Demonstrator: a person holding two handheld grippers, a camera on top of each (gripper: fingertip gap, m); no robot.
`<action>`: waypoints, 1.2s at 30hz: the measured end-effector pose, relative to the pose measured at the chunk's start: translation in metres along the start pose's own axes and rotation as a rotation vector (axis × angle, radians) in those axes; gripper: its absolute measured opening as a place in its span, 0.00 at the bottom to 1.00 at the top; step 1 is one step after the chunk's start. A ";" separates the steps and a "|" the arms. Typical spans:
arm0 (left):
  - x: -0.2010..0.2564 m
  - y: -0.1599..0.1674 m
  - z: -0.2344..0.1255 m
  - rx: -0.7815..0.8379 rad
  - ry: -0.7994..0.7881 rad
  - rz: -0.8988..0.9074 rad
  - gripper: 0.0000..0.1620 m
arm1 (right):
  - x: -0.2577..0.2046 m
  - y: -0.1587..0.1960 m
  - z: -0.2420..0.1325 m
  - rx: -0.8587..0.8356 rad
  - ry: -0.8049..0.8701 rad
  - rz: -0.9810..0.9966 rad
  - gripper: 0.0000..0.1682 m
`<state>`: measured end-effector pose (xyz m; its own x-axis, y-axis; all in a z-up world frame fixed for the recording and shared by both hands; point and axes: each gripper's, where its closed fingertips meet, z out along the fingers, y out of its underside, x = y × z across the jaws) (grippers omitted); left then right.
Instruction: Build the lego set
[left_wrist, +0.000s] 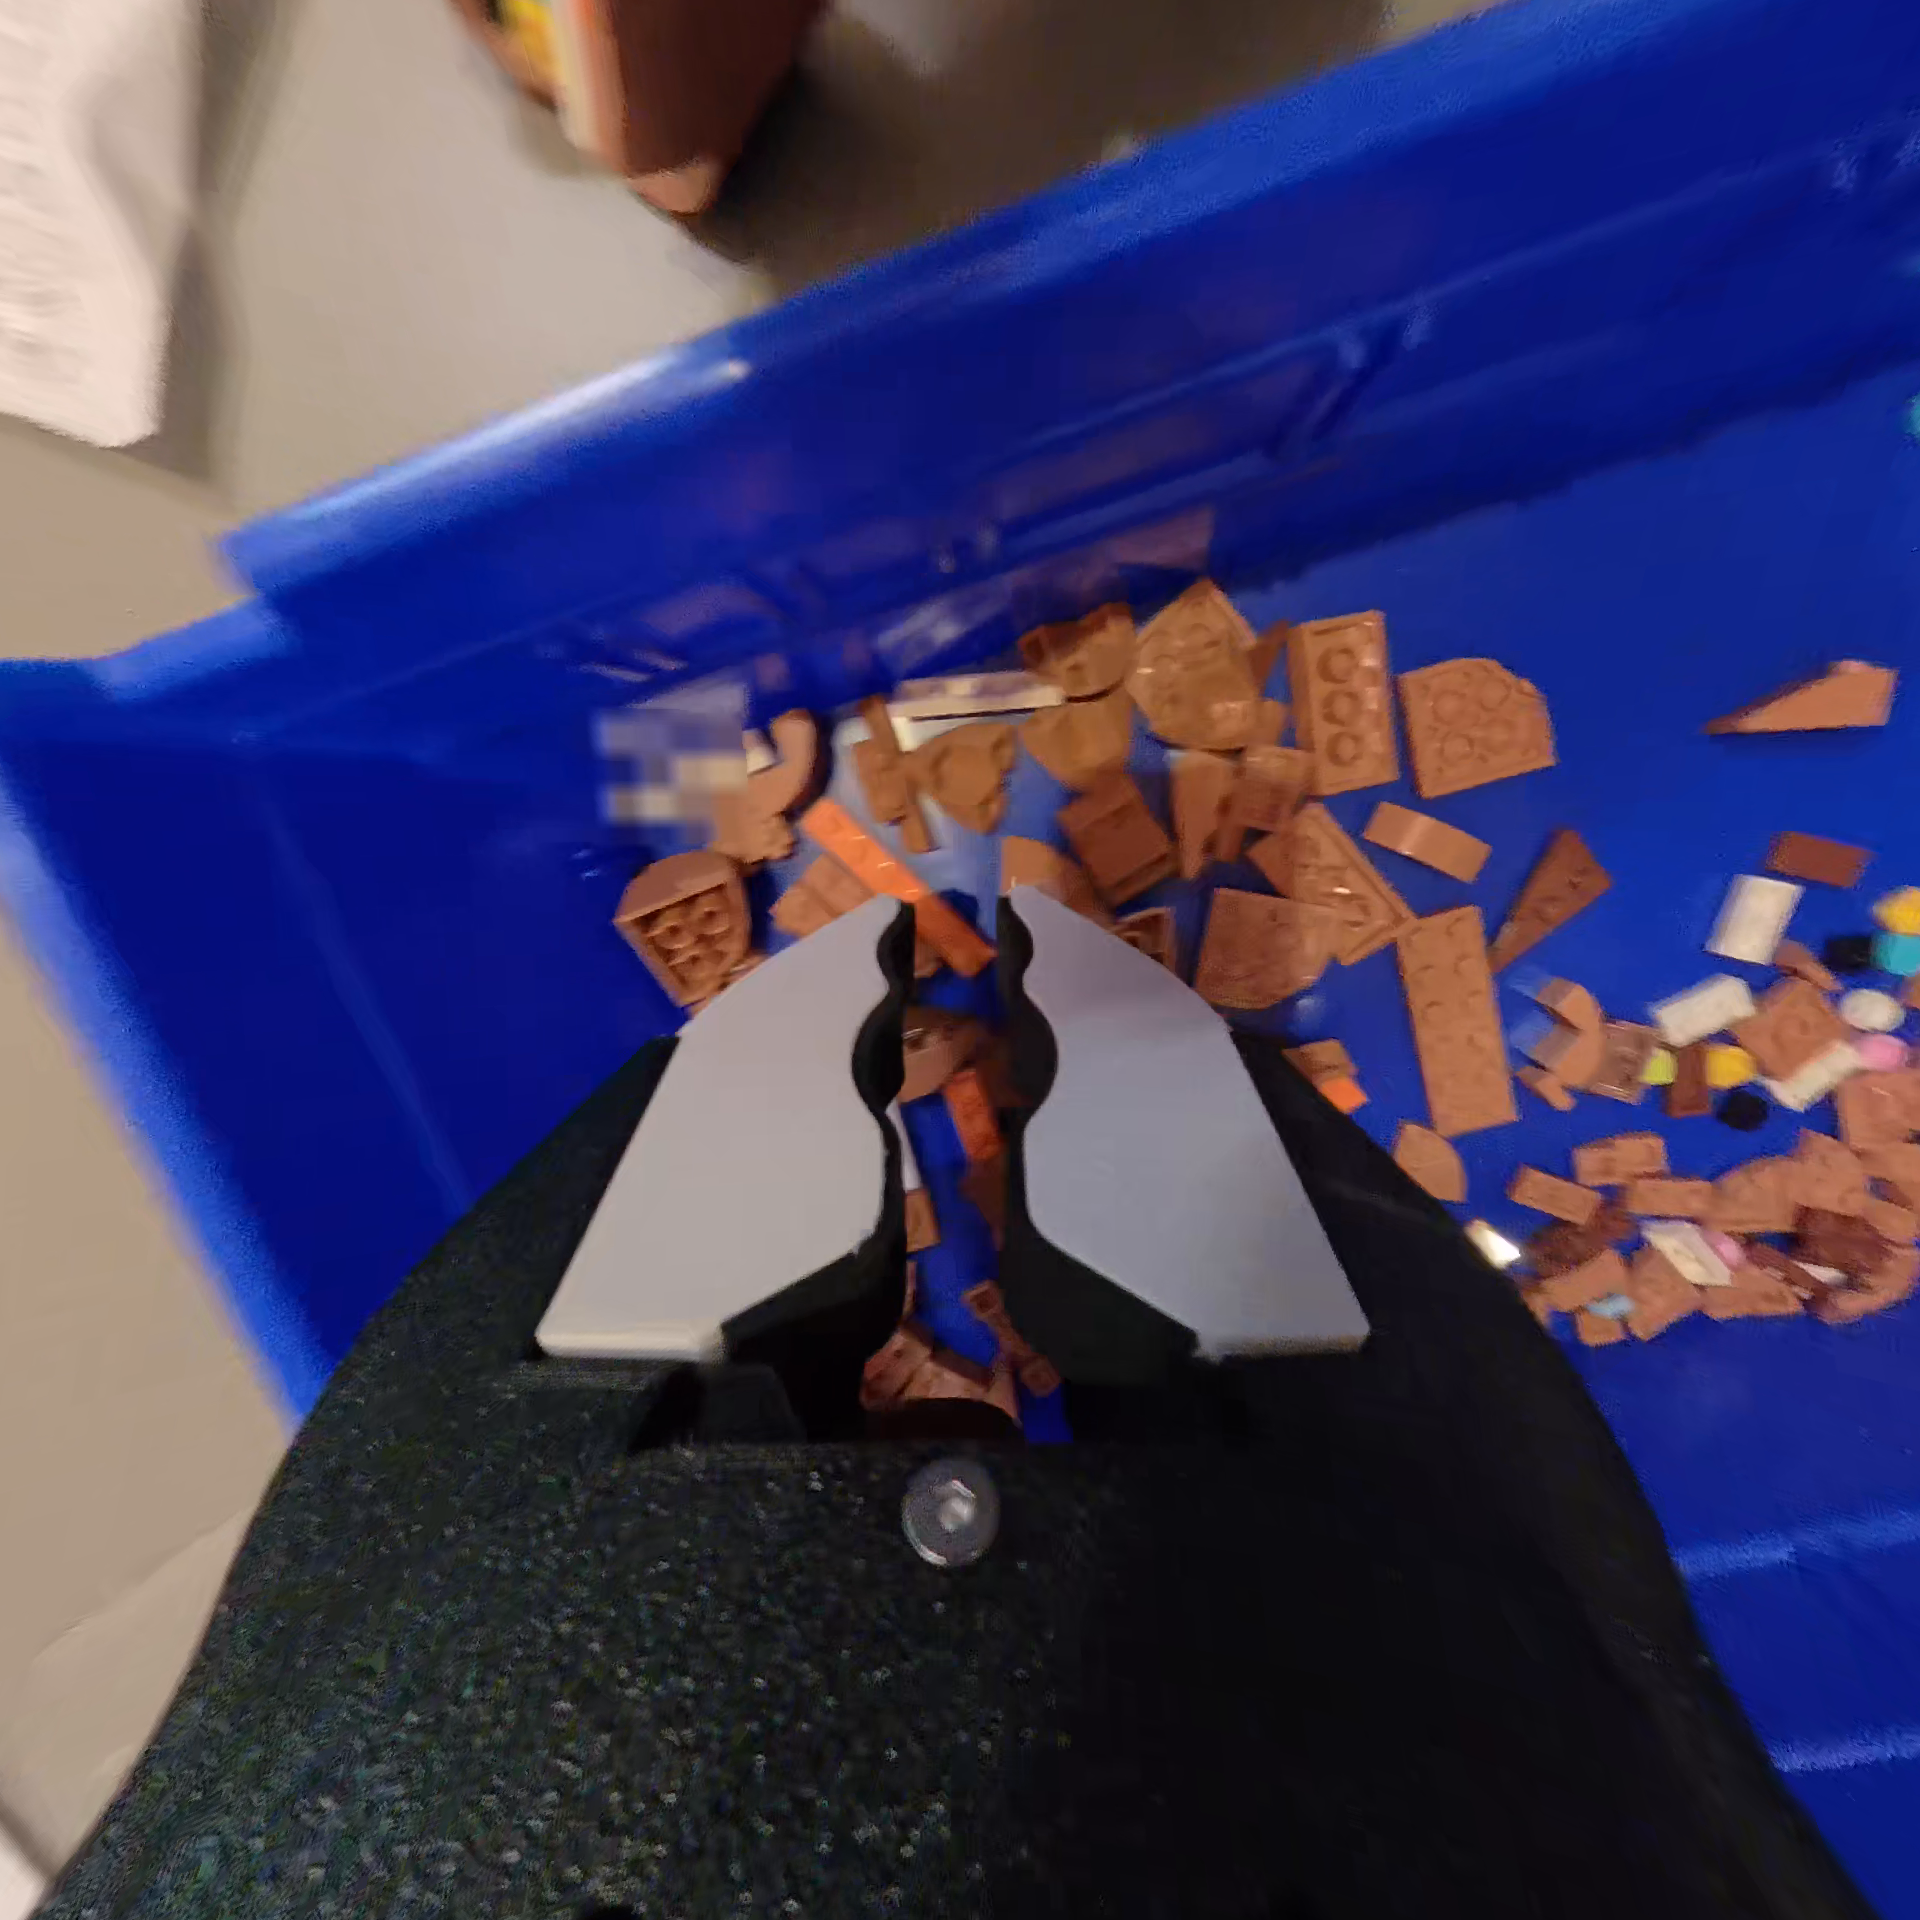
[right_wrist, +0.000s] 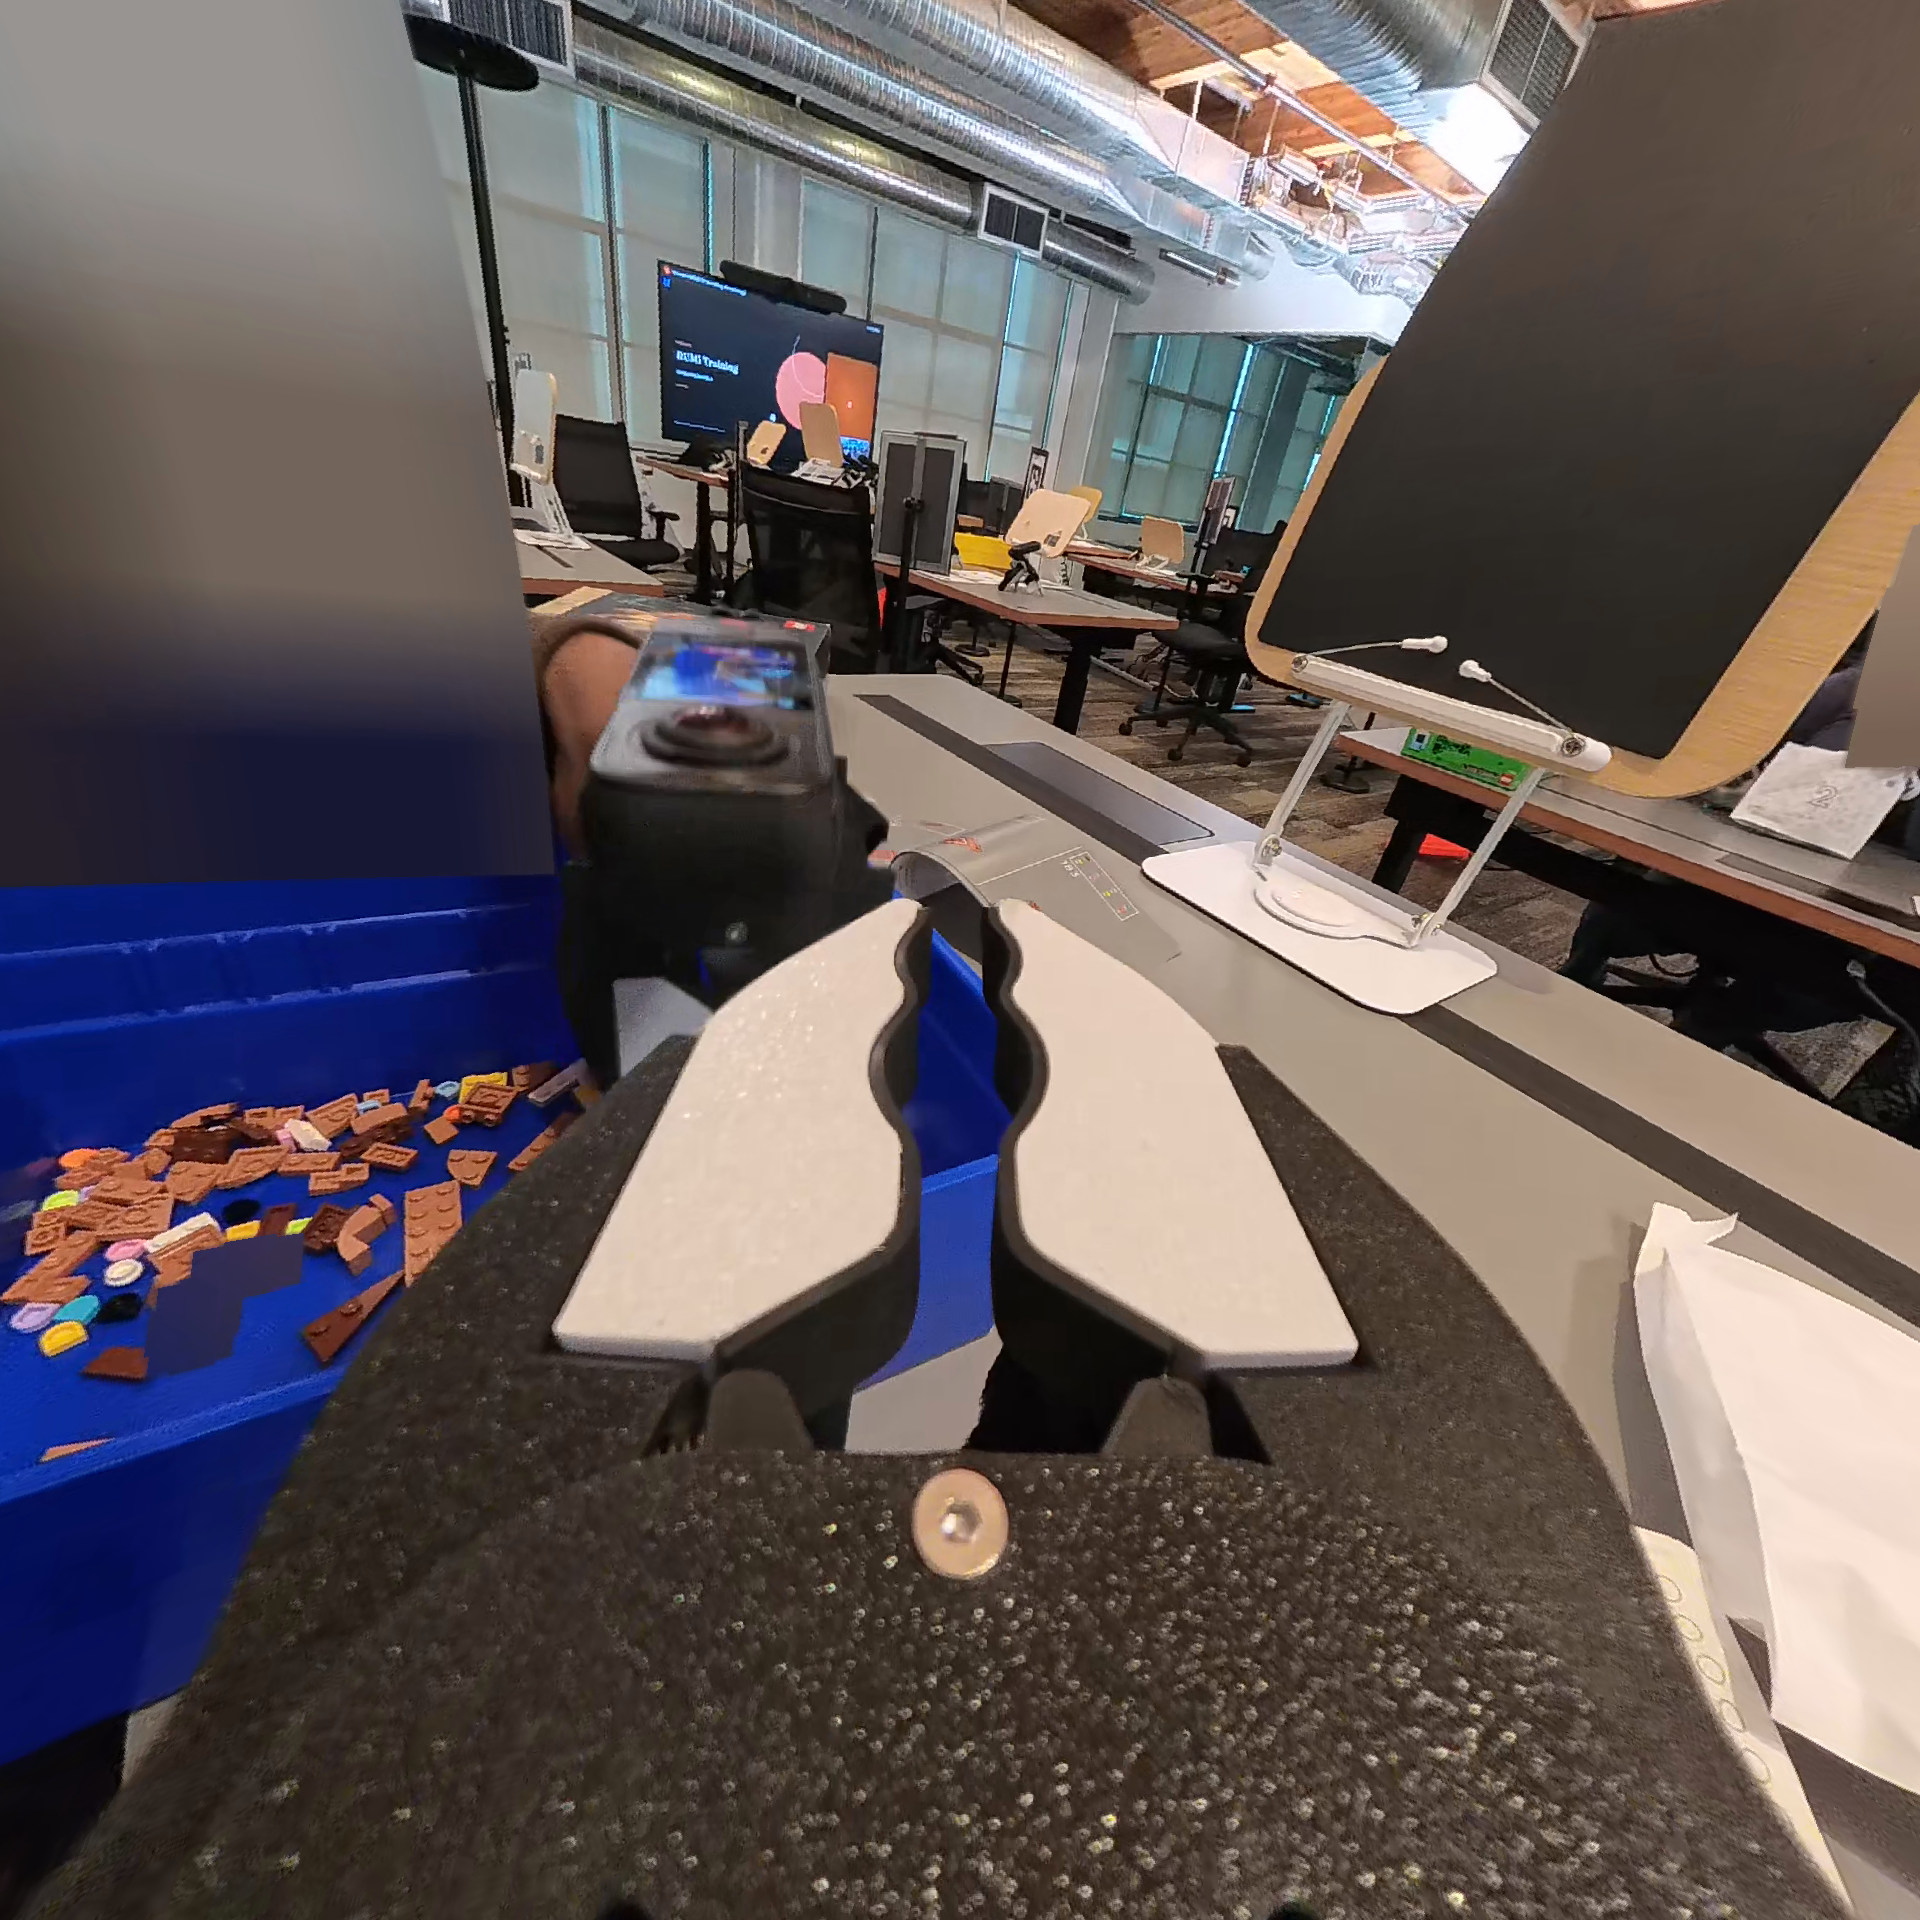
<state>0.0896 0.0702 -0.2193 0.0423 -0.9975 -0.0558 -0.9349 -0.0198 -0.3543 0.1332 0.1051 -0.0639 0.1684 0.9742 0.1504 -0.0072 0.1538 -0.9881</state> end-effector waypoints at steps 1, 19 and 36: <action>-0.009 0.000 -0.003 -0.001 -0.051 -0.005 0.11 | 0.000 0.000 0.000 0.001 0.000 0.000 0.05; -0.049 0.006 0.018 -0.145 -0.332 0.004 0.01 | 0.001 -0.013 -0.010 0.027 0.031 -0.033 0.04; -0.018 0.027 -0.014 -0.182 -0.167 -0.049 0.09 | -0.002 -0.015 -0.012 0.030 0.018 -0.028 0.05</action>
<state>0.0588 0.0871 -0.2148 0.1330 -0.9704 -0.2014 -0.9777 -0.0952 -0.1871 0.1452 0.0987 -0.0499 0.1868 0.9662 0.1775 -0.0314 0.1865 -0.9820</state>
